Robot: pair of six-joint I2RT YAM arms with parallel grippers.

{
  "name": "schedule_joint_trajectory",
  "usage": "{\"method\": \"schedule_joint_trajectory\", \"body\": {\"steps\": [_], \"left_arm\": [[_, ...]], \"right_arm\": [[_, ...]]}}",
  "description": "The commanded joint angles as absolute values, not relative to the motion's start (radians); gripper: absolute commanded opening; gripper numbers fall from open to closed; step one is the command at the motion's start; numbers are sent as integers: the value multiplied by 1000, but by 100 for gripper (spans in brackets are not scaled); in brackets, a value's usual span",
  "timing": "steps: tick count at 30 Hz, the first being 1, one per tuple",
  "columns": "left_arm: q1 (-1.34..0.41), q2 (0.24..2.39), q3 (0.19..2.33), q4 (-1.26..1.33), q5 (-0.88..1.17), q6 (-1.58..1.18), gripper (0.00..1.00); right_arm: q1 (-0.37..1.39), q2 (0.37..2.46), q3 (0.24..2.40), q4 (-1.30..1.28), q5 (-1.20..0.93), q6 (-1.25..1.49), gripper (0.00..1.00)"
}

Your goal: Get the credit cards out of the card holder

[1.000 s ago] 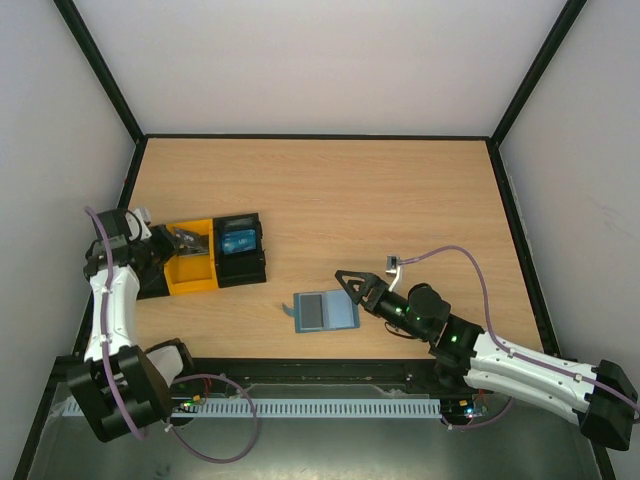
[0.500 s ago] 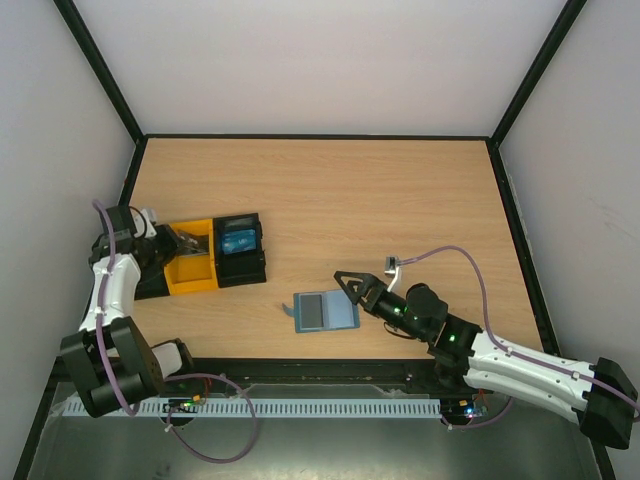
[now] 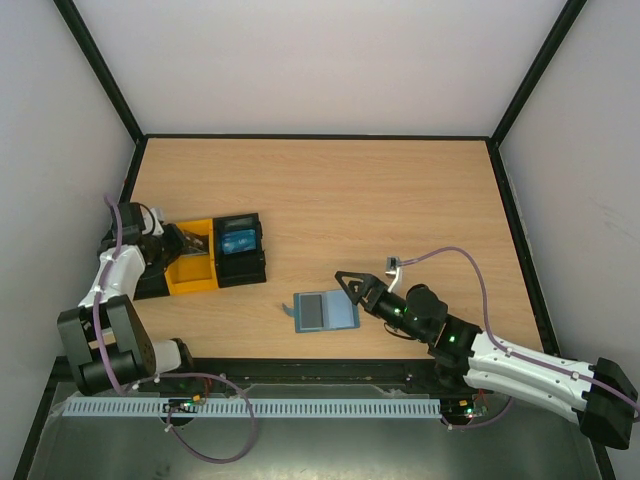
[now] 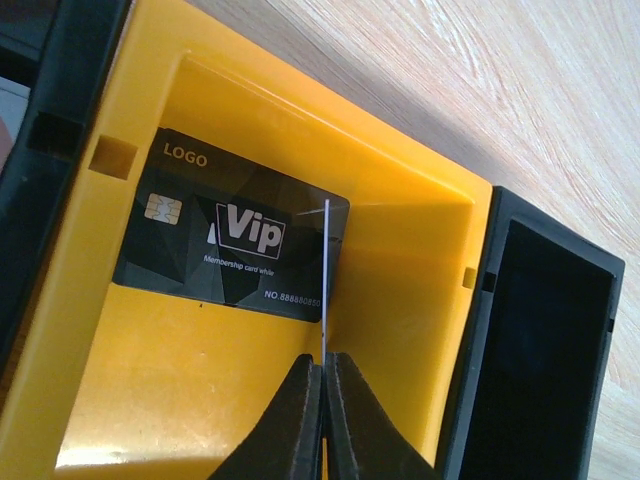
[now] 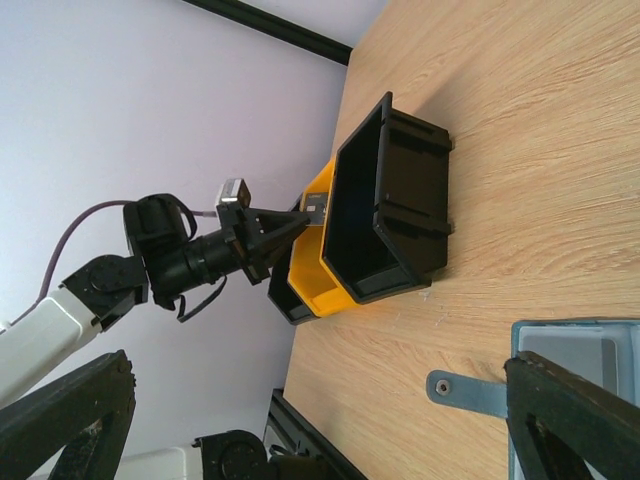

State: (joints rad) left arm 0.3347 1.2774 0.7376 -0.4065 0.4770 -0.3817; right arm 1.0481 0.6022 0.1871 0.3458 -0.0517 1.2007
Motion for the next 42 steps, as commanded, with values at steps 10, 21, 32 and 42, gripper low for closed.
{"method": "schedule_joint_trajectory", "body": {"steps": [10, 21, 32, 42], "left_arm": [[331, 1343, 775, -377, 433, -375, 13], [331, 1325, 781, -351, 403, -424, 28], [330, 1277, 788, -330, 467, -455, 57], [331, 1165, 791, -390, 593, -408, 99]], "right_arm": [[1054, 615, 175, 373, -23, 1190, 98], [1055, 613, 164, 367, -25, 1208, 98], [1054, 633, 171, 319, -24, 1239, 98], [1054, 674, 187, 285, -54, 1233, 98]]}}
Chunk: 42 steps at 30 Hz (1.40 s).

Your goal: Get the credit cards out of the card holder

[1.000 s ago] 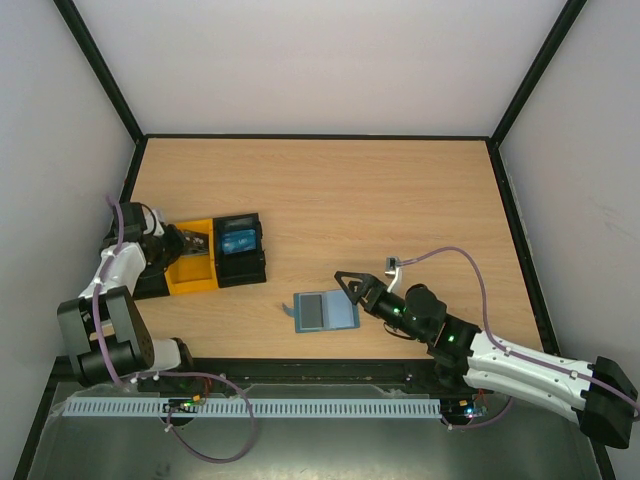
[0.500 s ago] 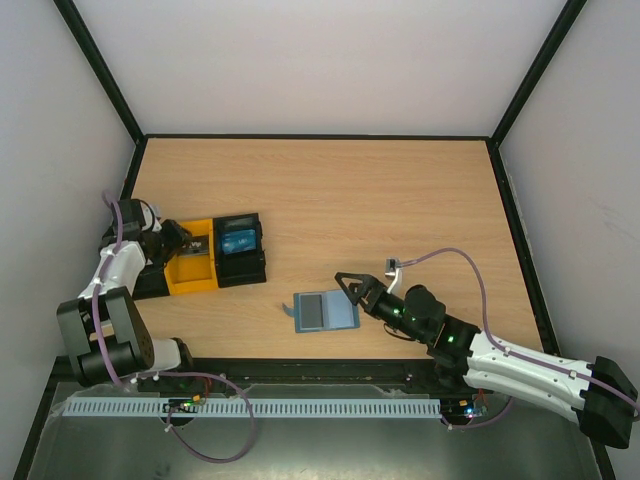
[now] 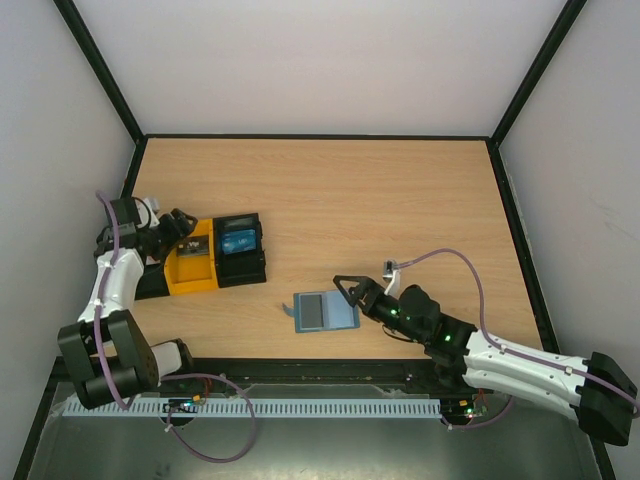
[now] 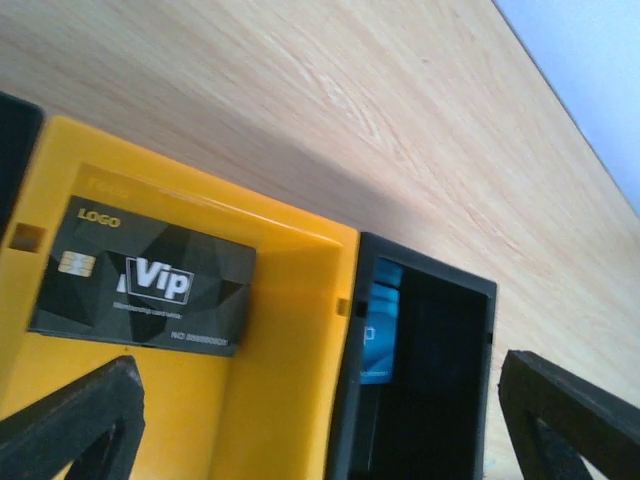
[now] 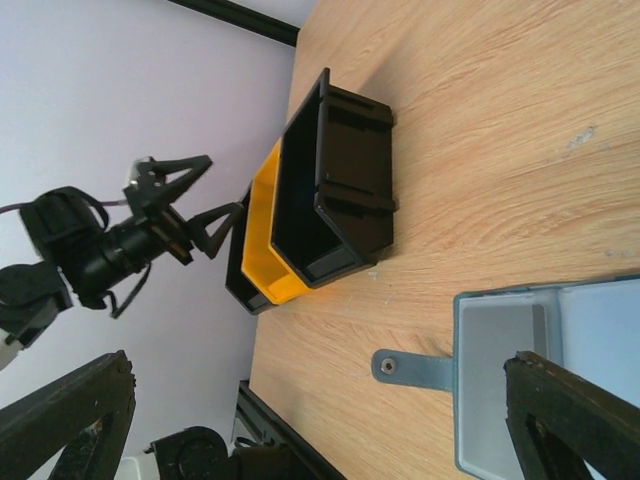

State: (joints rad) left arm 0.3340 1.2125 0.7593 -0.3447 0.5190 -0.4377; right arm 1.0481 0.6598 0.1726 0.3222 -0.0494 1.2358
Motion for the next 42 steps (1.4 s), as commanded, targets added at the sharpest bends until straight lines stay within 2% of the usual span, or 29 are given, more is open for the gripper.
{"method": "schedule_joint_trajectory", "body": {"steps": [1, 6, 13, 19, 23, 26, 29, 33, 42], "left_arm": [[331, 1150, 789, -399, 603, -402, 100], [323, 1051, 772, -446, 639, -398, 100], [275, 914, 742, -503, 724, -373, 100], [125, 859, 740, -556, 688, -409, 100], [-1, 835, 739, -573, 603, -454, 100], [-68, 809, 705, -536, 597, -507, 100], [-121, 780, 647, -475, 620, -562, 99], [-224, 729, 574, -372, 610, -664, 90], [-453, 733, 473, -184, 468, -849, 82]], "right_arm": [[1054, 681, 194, 267, -54, 1229, 98], [1054, 729, 231, 189, -47, 1201, 98], [1054, 850, 274, 214, -157, 1124, 98], [1055, 998, 332, 217, -237, 1068, 78], [1055, 1089, 366, 219, -247, 1043, 53], [1055, 1137, 376, 227, -240, 1035, 42], [1054, 1175, 380, 230, -222, 1028, 36], [1055, 1220, 380, 250, -224, 1018, 28], [1054, 1371, 423, 281, -240, 984, 22]]}}
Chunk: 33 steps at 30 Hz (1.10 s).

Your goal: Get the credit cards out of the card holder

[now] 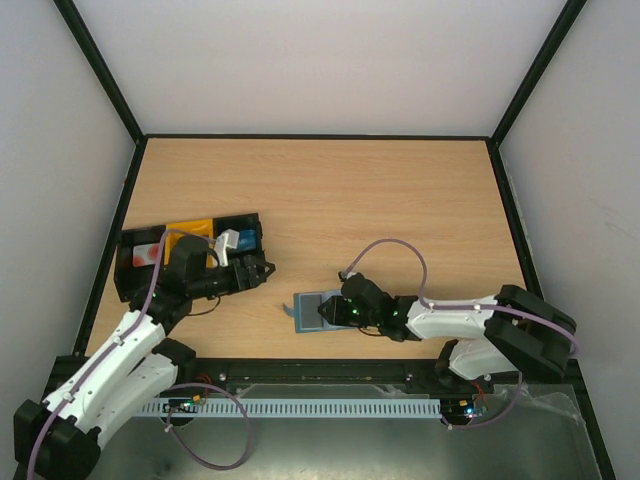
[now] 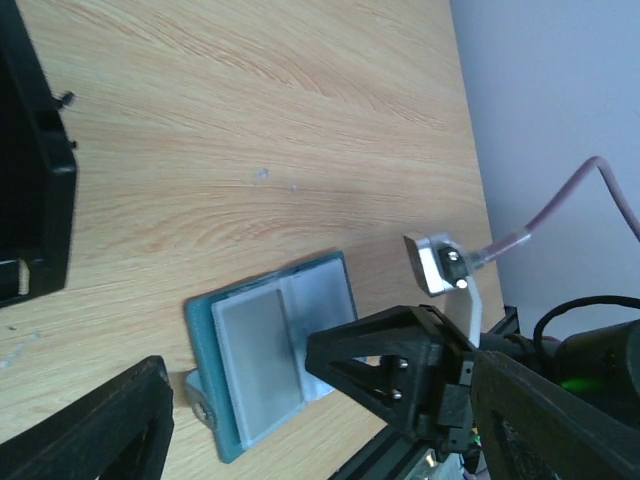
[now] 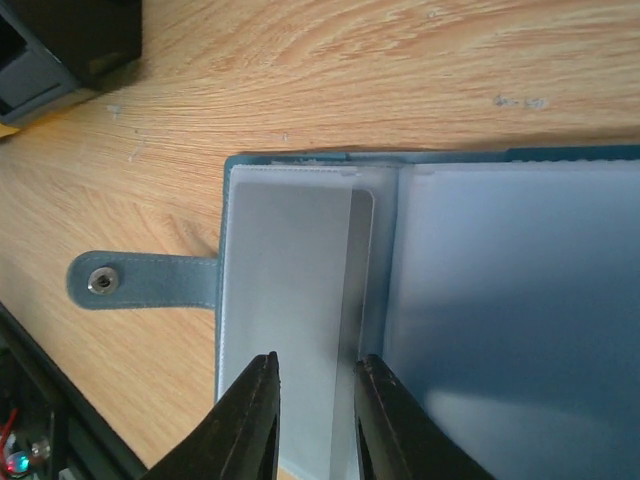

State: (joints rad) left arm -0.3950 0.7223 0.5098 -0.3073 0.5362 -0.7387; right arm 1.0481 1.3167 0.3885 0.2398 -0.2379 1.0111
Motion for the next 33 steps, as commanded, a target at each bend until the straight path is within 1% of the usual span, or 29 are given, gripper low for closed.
{"method": "schedule_joint_trajectory", "body": {"steps": [1, 3, 8, 11, 12, 14, 15, 18, 27, 33], "left_arm": [[-475, 737, 462, -157, 459, -869, 79], [-517, 748, 438, -105, 434, -910, 74], [-611, 798, 375, 31, 374, -1000, 67], [-667, 853, 337, 135, 346, -1049, 66], [-682, 874, 330, 155, 333, -1059, 67], [-707, 921, 324, 195, 317, -1075, 73], [-722, 941, 322, 214, 309, -1078, 75], [-769, 990, 314, 276, 273, -1083, 78], [-853, 1165, 307, 448, 234, -1138, 78], [-906, 1224, 330, 432, 178, -1134, 85]], "right_arm": [[1055, 1387, 424, 292, -245, 984, 21], [1054, 1412, 426, 299, -244, 984, 18], [1054, 1449, 401, 308, -217, 984, 12], [1055, 1450, 370, 327, -203, 984, 6], [1055, 1451, 362, 336, -202, 985, 5], [1055, 1454, 345, 357, -205, 989, 2], [1055, 1454, 336, 365, -203, 991, 2], [1055, 1454, 310, 390, -194, 995, 2], [1055, 1441, 254, 462, -210, 1011, 2], [1055, 1425, 255, 454, -198, 1008, 2]]}}
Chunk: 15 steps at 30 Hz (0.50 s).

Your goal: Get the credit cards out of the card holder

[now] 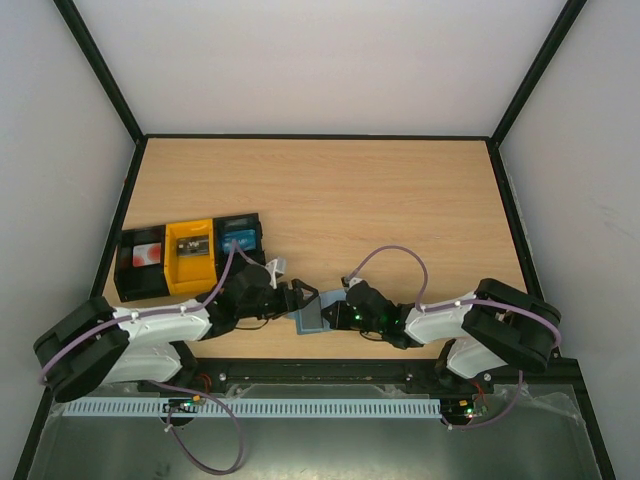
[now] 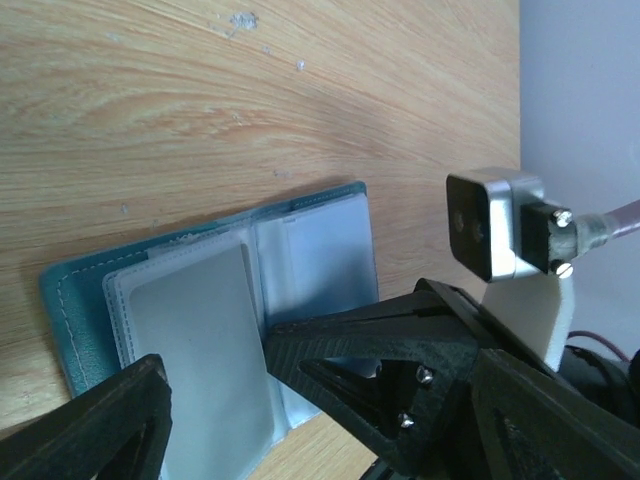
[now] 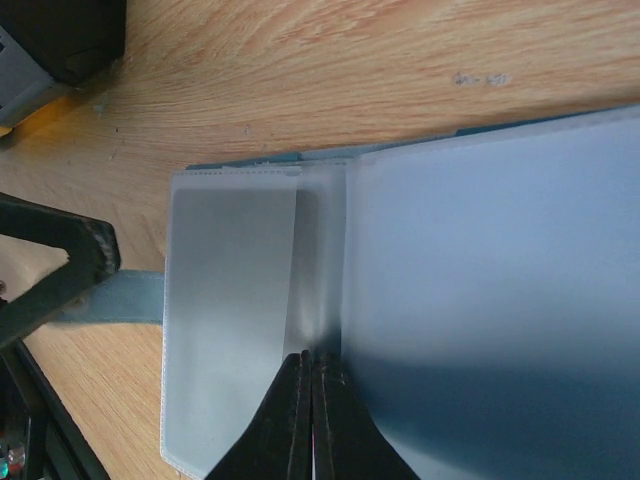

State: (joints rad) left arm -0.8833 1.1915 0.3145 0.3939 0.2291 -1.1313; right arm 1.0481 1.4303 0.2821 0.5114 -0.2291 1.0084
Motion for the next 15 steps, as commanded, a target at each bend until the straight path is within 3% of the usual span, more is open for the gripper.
{"method": "schedule_joint_trajectory", "body": {"steps": [1, 15], "left_arm": [[-909, 1238, 334, 421, 176, -1126, 87], [-934, 1304, 349, 447, 164, -1128, 92]], "right_arm": [[1055, 1425, 254, 458, -198, 1011, 2], [1056, 1424, 230, 511, -210, 1036, 2]]}}
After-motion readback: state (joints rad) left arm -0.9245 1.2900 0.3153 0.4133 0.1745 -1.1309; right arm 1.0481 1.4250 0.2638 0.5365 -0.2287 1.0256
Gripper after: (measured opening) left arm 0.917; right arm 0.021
